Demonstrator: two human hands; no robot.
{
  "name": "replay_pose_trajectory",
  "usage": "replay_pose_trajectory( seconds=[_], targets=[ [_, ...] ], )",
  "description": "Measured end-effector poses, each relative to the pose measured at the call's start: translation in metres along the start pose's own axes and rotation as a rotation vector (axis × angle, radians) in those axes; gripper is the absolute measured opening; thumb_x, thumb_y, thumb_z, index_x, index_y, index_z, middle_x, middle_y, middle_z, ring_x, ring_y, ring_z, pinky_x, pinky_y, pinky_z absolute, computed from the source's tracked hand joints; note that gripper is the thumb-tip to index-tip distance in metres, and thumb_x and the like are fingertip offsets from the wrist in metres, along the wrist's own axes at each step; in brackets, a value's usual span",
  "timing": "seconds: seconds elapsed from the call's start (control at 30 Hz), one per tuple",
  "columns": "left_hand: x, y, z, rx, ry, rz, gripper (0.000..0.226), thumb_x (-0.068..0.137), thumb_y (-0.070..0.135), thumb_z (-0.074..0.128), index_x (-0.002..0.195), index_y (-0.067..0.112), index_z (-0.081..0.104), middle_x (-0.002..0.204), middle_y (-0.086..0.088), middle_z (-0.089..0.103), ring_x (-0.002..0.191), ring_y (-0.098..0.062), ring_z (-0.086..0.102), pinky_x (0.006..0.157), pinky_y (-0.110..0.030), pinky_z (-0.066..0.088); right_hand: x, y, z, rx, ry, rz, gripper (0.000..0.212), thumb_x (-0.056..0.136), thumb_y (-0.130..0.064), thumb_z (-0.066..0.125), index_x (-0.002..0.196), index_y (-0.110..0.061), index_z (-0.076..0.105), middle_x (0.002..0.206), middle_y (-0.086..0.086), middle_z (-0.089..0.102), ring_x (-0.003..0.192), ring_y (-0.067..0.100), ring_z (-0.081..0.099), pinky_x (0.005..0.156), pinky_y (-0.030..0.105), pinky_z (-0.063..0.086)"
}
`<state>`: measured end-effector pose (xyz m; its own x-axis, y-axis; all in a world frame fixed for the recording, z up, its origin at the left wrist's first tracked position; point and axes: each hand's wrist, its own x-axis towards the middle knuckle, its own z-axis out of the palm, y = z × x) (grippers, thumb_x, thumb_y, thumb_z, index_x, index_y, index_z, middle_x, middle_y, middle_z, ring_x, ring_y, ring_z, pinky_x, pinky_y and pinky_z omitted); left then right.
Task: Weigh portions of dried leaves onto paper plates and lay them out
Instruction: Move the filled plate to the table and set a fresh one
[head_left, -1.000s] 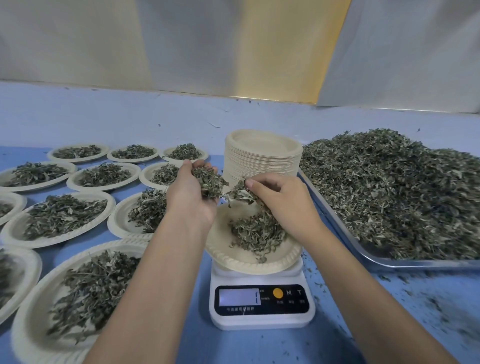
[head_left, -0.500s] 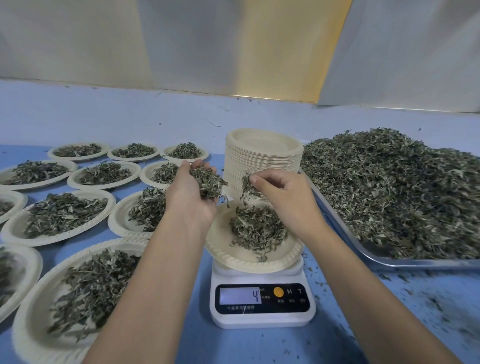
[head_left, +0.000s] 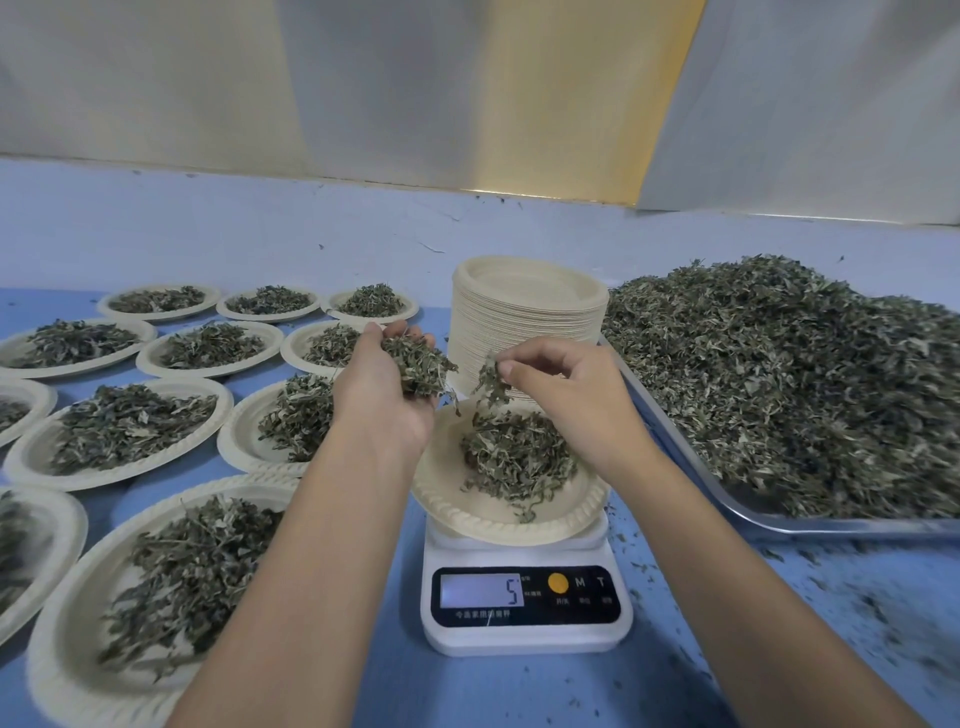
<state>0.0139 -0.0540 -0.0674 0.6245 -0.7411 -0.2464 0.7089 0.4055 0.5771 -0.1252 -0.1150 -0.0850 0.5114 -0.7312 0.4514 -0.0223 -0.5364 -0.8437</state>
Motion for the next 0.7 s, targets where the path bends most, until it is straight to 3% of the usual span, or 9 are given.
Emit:
replay_pose_trajectory(
  seconds=[0.17, 0.3, 0.37, 0.5, 0.7],
  targets=[
    [-0.001, -0.001, 0.001, -0.006, -0.006, 0.001, 0.037, 0.103, 0.028, 0.034, 0.072, 0.016, 0.05, 0.064, 0.003, 0.052, 0.053, -0.011, 0.053, 0.067, -0.025, 0.045, -0.001, -0.001, -0.001, -0.005, 0.008, 0.016, 0.015, 0.086, -0.017, 0.065, 0.083, -0.026, 0.076, 0.085, -0.009, 0.073, 0.084, 0.008, 0.065, 0.08, 0.025, 0.052],
    [-0.004, -0.002, 0.002, -0.015, -0.045, -0.026, 0.036, 0.102, 0.027, 0.034, 0.071, 0.016, 0.048, 0.065, 0.003, 0.05, 0.056, -0.012, 0.051, 0.065, -0.025, 0.046, -0.001, -0.001, 0.0, -0.019, 0.036, 0.014, 0.018, 0.086, -0.009, 0.066, 0.085, -0.025, 0.074, 0.084, 0.001, 0.071, 0.07, 0.003, 0.058, 0.068, 0.02, 0.048],
    [-0.006, -0.005, 0.004, 0.042, -0.053, -0.034, 0.035, 0.102, 0.027, 0.035, 0.071, 0.017, 0.048, 0.064, 0.004, 0.051, 0.053, -0.011, 0.052, 0.056, -0.025, 0.047, -0.002, -0.002, 0.001, -0.006, 0.03, 0.007, 0.018, 0.085, -0.009, 0.067, 0.088, -0.025, 0.073, 0.084, 0.0, 0.071, 0.067, 0.002, 0.055, 0.064, 0.015, 0.046],
    [-0.01, -0.011, 0.008, 0.115, -0.059, -0.054, 0.036, 0.102, 0.03, 0.035, 0.071, 0.018, 0.05, 0.061, 0.004, 0.054, 0.05, -0.009, 0.054, 0.045, -0.015, 0.043, -0.004, -0.009, 0.005, 0.027, -0.027, -0.03, 0.022, 0.082, -0.021, 0.073, 0.103, -0.026, 0.07, 0.099, -0.009, 0.069, 0.078, 0.004, 0.058, 0.072, 0.018, 0.052],
    [-0.014, -0.021, 0.012, 0.202, -0.022, -0.036, 0.032, 0.1, 0.034, 0.042, 0.08, 0.015, 0.059, 0.083, -0.009, 0.064, 0.07, -0.021, 0.062, 0.058, -0.028, 0.054, -0.007, -0.018, 0.014, 0.008, -0.104, -0.093, 0.035, 0.075, -0.016, 0.079, 0.1, -0.038, 0.068, 0.11, -0.002, 0.064, 0.078, 0.004, 0.058, 0.08, 0.026, 0.054]
  ],
)
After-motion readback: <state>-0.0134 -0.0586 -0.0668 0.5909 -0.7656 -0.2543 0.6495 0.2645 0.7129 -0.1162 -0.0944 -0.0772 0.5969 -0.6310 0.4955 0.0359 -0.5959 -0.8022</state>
